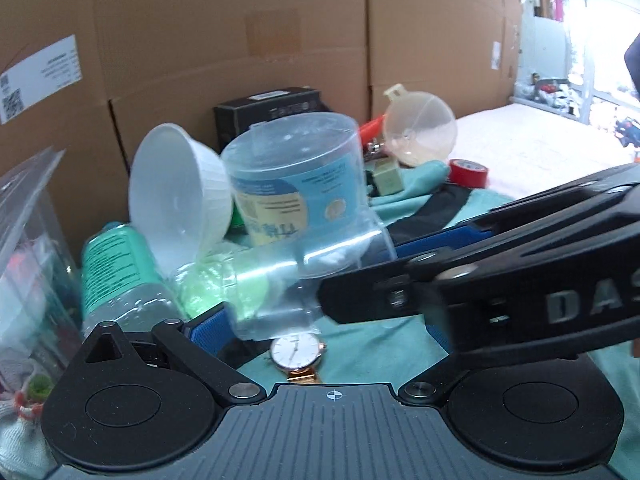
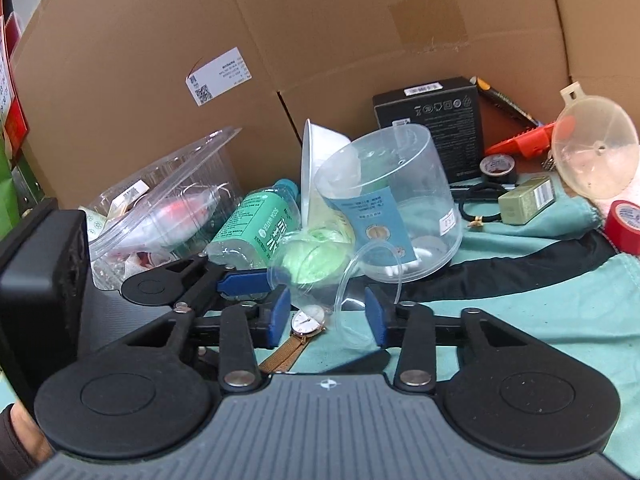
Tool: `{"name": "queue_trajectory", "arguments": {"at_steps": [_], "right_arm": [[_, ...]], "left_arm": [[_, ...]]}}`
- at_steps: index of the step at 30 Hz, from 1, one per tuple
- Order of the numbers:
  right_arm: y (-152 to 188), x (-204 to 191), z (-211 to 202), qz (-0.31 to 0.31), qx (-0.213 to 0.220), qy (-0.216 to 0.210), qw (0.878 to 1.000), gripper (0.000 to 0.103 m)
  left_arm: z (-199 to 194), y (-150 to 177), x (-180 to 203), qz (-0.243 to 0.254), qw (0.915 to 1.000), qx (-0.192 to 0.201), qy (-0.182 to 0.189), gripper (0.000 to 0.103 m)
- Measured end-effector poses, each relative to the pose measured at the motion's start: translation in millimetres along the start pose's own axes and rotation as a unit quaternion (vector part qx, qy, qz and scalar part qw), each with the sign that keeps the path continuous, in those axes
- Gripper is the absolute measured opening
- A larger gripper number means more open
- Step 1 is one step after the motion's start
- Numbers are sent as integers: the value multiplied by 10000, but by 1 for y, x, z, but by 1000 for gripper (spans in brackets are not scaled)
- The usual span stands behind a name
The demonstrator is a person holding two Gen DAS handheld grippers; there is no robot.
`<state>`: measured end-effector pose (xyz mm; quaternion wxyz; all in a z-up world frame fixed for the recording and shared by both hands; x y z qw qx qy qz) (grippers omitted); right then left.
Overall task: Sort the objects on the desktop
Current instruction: 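Grasp the clear plastic cup lying by the watch with the right gripper, then carry the clear cup with the right gripper and drop it in the tray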
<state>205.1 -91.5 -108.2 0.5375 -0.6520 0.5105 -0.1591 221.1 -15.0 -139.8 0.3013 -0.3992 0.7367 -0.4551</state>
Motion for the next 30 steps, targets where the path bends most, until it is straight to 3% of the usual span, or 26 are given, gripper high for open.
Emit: {"name": "queue_trajectory", "arguments": {"at_steps": [5,8,17,25,30], "right_arm": [[2,-9,-7,-321,79,-39,9994,22],[1,-15,-15,-574,100,-16,9983,17],[-12,-36,-37,-924,246,-134,9953,15],[-48,-82,-49,-1249,536,-702,9882,15],[-75,-122,-30,-1399,613,-1246,9804,15]], "left_arm": [[-12,-3,31,435,9985,186,281,103],[-19,-5,49,659,9970,266,298,103],[-45,-17,62,498,9964,603,336,103],[-89,-53,38,585,9911,1118,-417,103],[-112,-74,-5,605,9870,1125,-977,103]]}}
Point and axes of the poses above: each gripper's, at about its wrist camera, not at the fingertips, and z roughly the way its jaws point, x to its right, y to its underside, the point moved 7 cm from there along z, roughly the way its jaws point, and after that the axes turned 11 degrees about x, right-handed, at the moved point
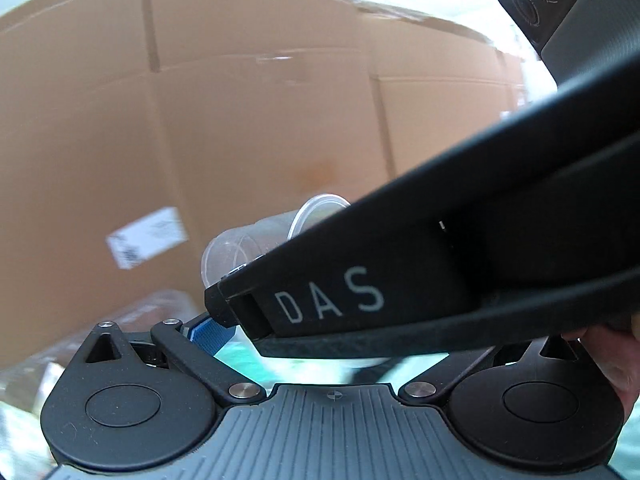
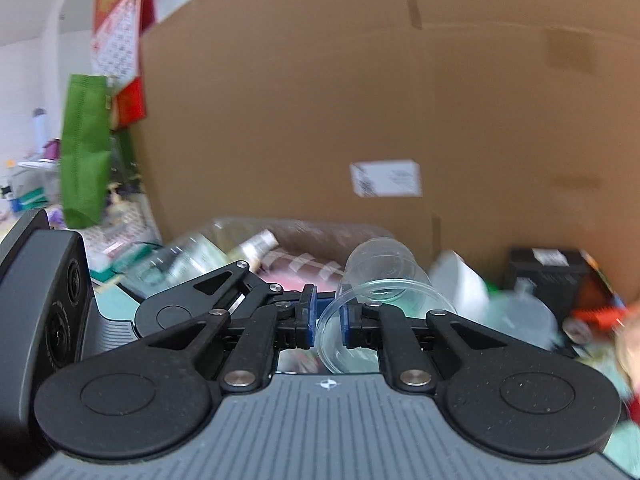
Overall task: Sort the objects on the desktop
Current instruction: 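Carry the clear cup with the right gripper and drop it in the tray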
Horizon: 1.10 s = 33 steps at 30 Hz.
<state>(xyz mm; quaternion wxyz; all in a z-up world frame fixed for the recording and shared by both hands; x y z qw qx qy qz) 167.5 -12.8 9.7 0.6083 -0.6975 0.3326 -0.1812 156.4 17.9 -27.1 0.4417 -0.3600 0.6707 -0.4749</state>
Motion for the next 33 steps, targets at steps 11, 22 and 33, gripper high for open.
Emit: {"name": "queue_trajectory", "arguments": {"at_steps": [11,22,33], "right_arm": [[-17,-16,121,306,-348,-636,9969,15],[-18,8,136,516,-501,-461,9963,32],[-9,14,67,539,-197,-185,9982,37]], "left_arm": [[35,22,-104,44,9930,-909,-756,102],[25,19,-122,-196,9904,-960,-973,103],[-40,13,-100,-628,9898,-550,-1154,103]]}}
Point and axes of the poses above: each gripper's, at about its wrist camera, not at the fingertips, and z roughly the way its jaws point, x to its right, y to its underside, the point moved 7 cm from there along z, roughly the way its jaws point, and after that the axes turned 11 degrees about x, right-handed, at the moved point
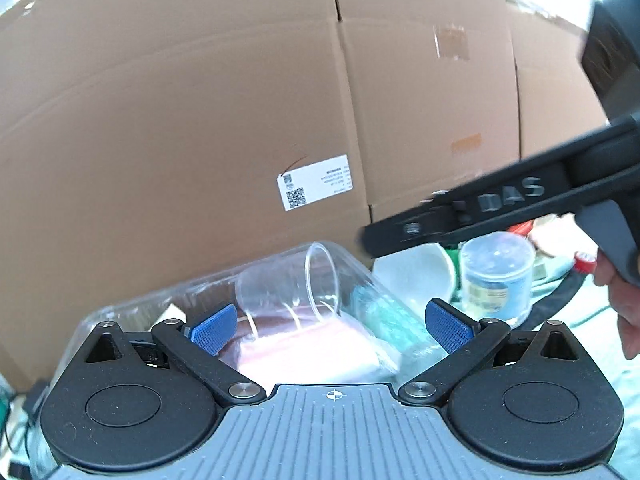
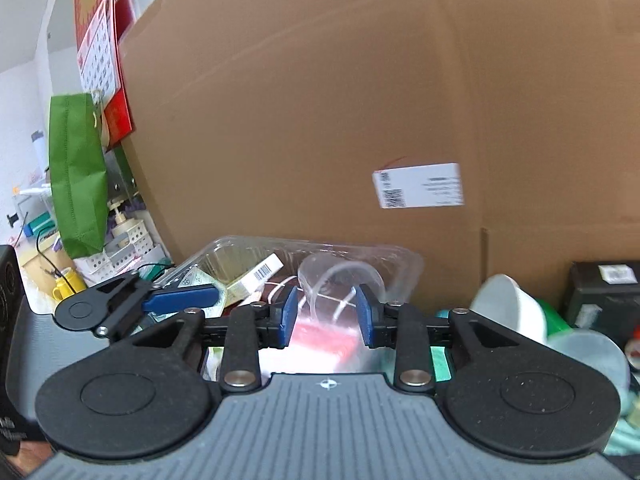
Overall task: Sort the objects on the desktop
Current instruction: 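Carry the clear cup with the right gripper and drop it in the tray, then close the right gripper on the clear measuring cup with cotton swabs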
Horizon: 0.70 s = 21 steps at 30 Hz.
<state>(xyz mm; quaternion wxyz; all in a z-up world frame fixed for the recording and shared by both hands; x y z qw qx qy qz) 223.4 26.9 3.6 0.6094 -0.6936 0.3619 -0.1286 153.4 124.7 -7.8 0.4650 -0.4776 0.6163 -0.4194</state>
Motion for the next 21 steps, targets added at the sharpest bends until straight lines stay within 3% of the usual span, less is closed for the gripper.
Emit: {"name": "queue_trajectory", "arguments": {"at_steps": [3,11,15,19,21], "right_arm": [[12,9,-34,13,99,237,9997,42],[65,77,-115,211,24,1347,9907,45],[83,113,-127,461,-22,1655,9851,47],[88,140,-124,569,33,1647,9847,48],[85,152,-118,705,94,1585,9848,56]], "left_arm": [[-23,1,4,-122,9998,143,120,103],[-16,16,105,-256,9950,235,937,103],[6,28,147,-131,9947,131,1013,103],[32,35,173,-97,9954,75,946,103],[60,40,176,-134,9967,7,798,103]]}}
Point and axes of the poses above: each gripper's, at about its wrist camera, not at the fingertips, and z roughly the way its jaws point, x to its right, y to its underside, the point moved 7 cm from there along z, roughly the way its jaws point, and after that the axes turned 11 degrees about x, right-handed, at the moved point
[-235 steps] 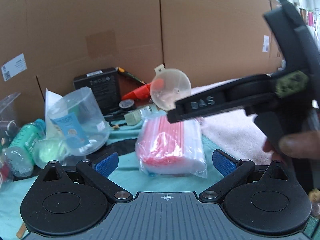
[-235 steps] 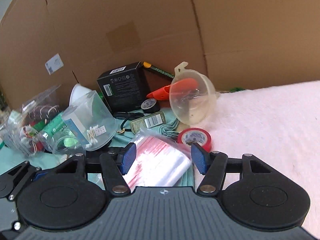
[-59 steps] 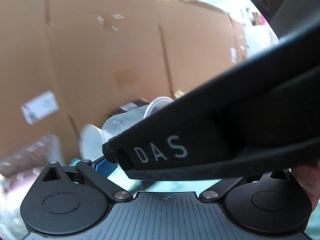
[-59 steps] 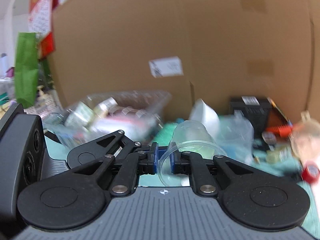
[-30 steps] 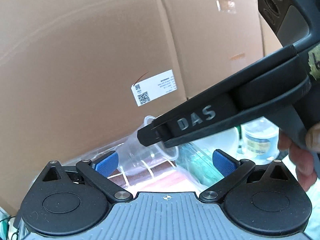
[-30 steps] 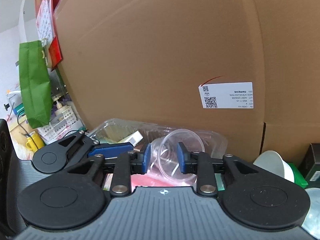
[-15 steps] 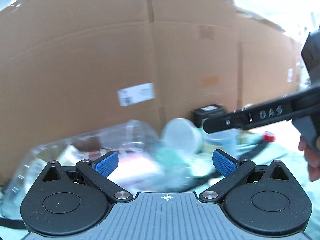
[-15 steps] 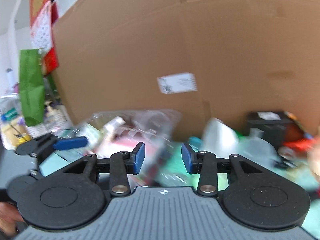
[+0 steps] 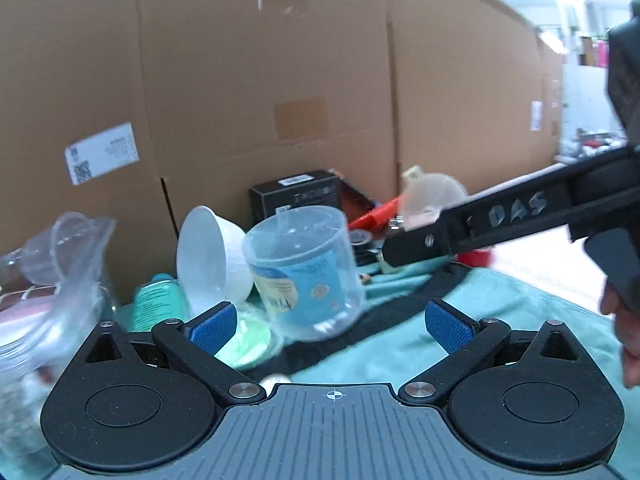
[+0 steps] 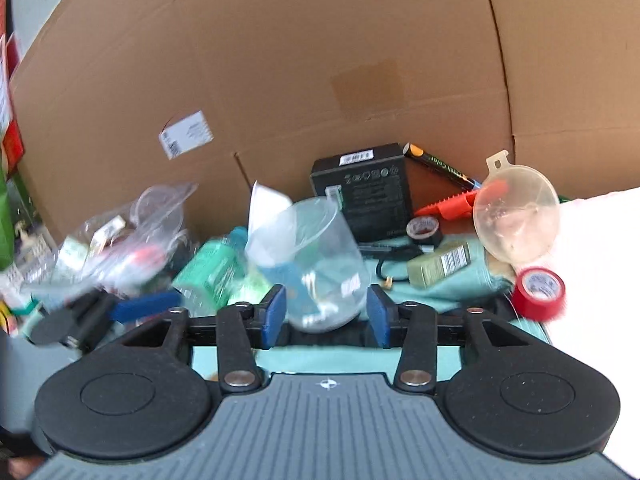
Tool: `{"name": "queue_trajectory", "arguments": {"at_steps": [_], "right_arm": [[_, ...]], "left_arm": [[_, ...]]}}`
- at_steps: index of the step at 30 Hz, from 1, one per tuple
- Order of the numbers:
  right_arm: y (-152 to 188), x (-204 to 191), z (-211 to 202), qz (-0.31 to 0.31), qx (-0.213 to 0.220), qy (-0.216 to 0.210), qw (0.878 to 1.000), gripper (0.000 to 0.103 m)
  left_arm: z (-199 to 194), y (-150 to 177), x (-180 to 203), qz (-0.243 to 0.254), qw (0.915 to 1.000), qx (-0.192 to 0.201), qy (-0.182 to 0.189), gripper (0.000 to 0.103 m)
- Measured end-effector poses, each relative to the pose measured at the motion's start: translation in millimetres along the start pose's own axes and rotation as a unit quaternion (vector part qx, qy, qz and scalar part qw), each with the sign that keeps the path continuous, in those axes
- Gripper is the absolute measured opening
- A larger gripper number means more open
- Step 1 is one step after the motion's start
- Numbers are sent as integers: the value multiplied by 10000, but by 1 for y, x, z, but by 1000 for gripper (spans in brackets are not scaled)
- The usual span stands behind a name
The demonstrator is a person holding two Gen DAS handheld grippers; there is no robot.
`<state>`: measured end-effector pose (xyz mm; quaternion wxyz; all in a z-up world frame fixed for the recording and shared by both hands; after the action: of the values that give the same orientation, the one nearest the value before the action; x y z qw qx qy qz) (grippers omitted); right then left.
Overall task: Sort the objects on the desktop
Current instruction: 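Close the right gripper on the clear measuring cup with cotton swabs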
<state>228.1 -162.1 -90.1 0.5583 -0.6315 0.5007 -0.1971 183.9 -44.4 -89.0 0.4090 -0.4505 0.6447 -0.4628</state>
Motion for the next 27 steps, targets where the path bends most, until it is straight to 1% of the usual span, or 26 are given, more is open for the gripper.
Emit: {"name": "queue_trajectory", "arguments": {"at_steps": [1,3,5,8,12,14,15,16,18,20,24,27], "right_arm": [[-3,3,7,40,13,-27,10000,62],[-8,7,18,3,63,-143,9999,64],[-11,6,27,-94,29,-275,9996,74],[-13,1,39,-347,69,-431,9984,84],[-11,-11,56,-686,-45,-731,9950,86],[-8,-17,67,-887,-126,-771,9930,87],[-6,-19,72,-963,-178,-787,9921,89],[-6,-21,76,-986,-203,-850,9913,92],[-4,-25,82,-1021,-280,-931,9900,91],[-1,-26,86,-929,-436,-1014,9895,94],[3,-29,86,-1058,-459,-925,9890,94],[5,-29,83,-925,-471,-861,9909,93]], "left_arm": [[9,1,-1,-25,10000,-52,-54,103],[28,3,-7,-135,9997,-169,-101,103],[41,5,-11,-229,9994,-235,-102,103],[55,8,-15,-277,9991,-305,-124,103],[72,9,-19,-274,9990,-315,-170,103],[83,10,-19,-214,9989,-382,-160,103],[89,12,-18,-162,9989,-423,-140,103],[94,13,-18,-98,9988,-457,-138,103],[102,15,-17,-17,9988,-464,-131,103],[104,16,-17,-138,9989,-438,-44,103],[103,16,-19,-229,9990,-386,-8,103],[100,14,-20,-352,9988,-338,-4,103]]}}
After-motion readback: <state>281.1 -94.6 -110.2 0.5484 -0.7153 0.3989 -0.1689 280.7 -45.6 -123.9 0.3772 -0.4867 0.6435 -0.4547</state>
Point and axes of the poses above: each gripper's, at about its wrist camera, not at the fingertips, and z roughly the way its jaws point, x to its right, y to its underside, the point moved 7 cm from there along z, roughly the way its jaws point, and after that the axes turned 11 degrees about x, right-handed, at the moved point
